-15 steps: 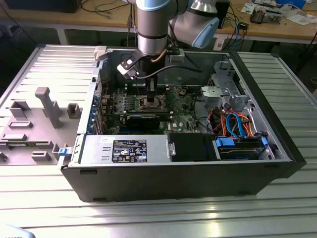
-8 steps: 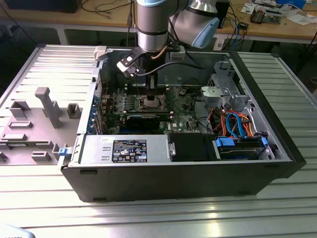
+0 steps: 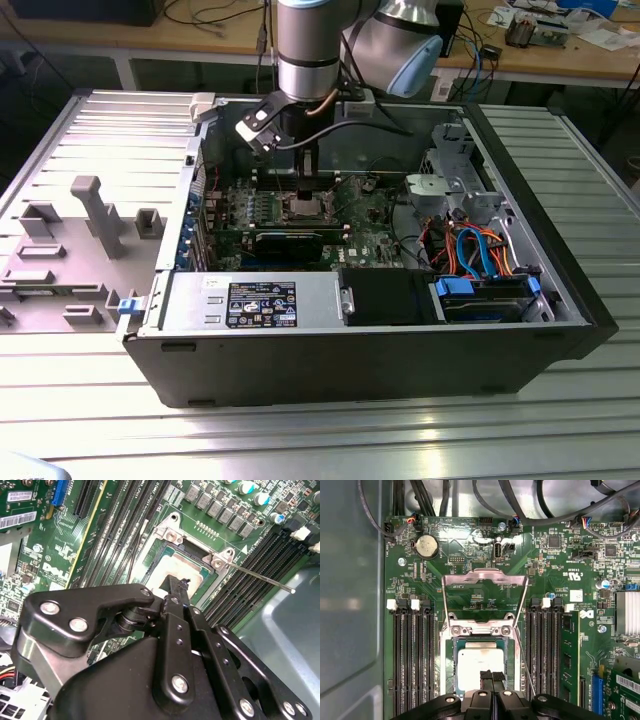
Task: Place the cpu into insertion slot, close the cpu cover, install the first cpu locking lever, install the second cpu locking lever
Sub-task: 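Place the cpu into insertion slot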
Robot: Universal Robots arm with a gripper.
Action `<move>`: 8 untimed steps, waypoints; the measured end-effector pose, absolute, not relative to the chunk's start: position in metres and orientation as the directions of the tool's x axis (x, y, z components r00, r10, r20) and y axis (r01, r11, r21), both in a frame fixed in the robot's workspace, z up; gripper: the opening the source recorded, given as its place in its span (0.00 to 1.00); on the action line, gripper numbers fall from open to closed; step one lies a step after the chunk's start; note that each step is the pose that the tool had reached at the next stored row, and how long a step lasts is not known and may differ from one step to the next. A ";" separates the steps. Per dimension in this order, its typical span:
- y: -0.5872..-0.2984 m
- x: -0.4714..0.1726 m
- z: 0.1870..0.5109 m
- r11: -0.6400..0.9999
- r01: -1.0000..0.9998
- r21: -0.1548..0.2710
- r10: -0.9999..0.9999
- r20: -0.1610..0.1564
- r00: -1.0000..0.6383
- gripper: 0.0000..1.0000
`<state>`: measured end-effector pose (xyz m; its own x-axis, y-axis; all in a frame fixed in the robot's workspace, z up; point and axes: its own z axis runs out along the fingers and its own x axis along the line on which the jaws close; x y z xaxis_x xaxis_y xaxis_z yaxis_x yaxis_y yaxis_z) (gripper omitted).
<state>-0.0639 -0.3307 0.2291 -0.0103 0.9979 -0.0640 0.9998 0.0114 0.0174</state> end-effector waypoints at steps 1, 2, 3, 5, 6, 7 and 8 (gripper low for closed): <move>-0.331 -0.064 0.230 0.011 1.000 0.017 0.998 -0.064 -0.010 0.11; -0.331 -0.064 0.230 0.011 1.000 0.017 0.998 -0.064 -0.010 0.11; -0.331 -0.064 0.231 0.011 1.000 0.017 0.998 -0.064 -0.010 0.11; -0.331 -0.064 0.233 0.011 1.000 0.017 0.998 -0.064 -0.010 0.11; -0.331 -0.064 0.233 0.011 1.000 0.017 0.998 -0.064 -0.010 0.11; -0.331 -0.064 0.235 0.011 1.000 0.017 0.998 -0.064 -0.010 0.11; -0.331 -0.064 0.235 0.011 1.000 0.017 0.998 -0.064 -0.010 0.11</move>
<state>-0.0639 -0.3307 0.2355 -0.0103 0.9979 -0.0639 0.9998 0.0114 0.0174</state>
